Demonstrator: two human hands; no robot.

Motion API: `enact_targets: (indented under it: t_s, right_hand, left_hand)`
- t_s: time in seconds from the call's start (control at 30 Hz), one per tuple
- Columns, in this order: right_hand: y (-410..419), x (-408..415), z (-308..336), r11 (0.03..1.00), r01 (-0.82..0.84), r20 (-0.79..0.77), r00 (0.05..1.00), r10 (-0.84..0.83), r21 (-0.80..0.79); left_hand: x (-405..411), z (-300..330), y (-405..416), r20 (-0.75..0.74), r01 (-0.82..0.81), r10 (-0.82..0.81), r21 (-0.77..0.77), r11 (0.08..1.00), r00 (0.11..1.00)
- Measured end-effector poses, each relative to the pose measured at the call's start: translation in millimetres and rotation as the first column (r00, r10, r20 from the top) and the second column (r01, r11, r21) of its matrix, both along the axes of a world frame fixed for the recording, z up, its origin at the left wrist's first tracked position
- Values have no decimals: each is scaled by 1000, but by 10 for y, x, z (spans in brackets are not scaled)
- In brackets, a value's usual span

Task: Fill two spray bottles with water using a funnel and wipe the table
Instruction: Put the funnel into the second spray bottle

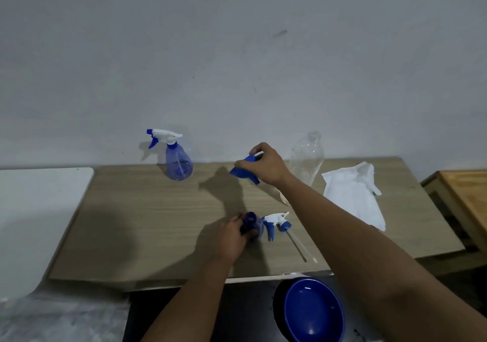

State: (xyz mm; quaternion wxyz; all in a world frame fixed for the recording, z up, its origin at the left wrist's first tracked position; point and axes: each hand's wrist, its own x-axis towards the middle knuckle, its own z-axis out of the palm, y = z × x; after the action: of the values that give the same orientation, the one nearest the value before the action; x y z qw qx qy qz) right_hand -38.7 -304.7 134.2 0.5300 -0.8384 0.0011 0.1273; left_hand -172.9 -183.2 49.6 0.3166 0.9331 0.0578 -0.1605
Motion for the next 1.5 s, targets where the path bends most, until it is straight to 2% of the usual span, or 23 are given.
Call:
enact_targets:
  t_s: [0.07, 0.13, 0.4, 0.7, 0.87, 0.93, 1.1, 1.2, 1.27, 1.33, 1.5]
  right_hand:
    - [-51, -202, -60, 986, -4, -16, 1000, 7, 164]
    - [-96, -405, -167, 973, 5, -19, 1000, -1, 230]
    - [-255, -953, -501, 967, -14, 73, 997, -5, 255]
    - [-373, -1123, -876, 941, 16, 24, 999, -26, 339]
    - [-410, -1118, -778, 969, -3, 71, 997, -15, 245]
    - [-452, -1133, -708, 972, 38, 85, 995, -59, 233]
    - [-724, -1211, -714, 932, 302, 143, 932, -333, 201]
    - [-906, -1188, -710, 842, 503, 102, 843, -528, 196]
    - [-1008, -1072, -667, 795, 583, 76, 796, -600, 169]
    - [-1096, -891, -610, 805, 578, 76, 804, -589, 131]
    - [-1075, -434, -449, 904, 428, 124, 897, -425, 6]
  left_hand:
    - [-54, 55, 6, 34, 25, -27, 64, 998, 999]
    - [-83, 69, 2, 60, 23, -26, 59, 998, 998]
    - [-80, -16, 2, 14, -110, 113, -108, 988, 994]
    - [16, -108, -18, -24, -196, 194, -155, 968, 981]
    - [28, -66, -30, 3, -153, 156, -197, 969, 988]
    - [-32, 10, -19, 21, -124, 130, -188, 974, 991]
    - [-247, 99, 142, 85, -169, 195, -246, 955, 977]
    - [-256, 191, 222, 123, -180, 216, -256, 950, 969]
    - [-216, 302, 245, 129, -187, 223, -245, 951, 966]
    - [-138, 381, 247, 150, -160, 207, -276, 948, 967]
    - [29, 398, 189, 141, -119, 174, -330, 937, 975]
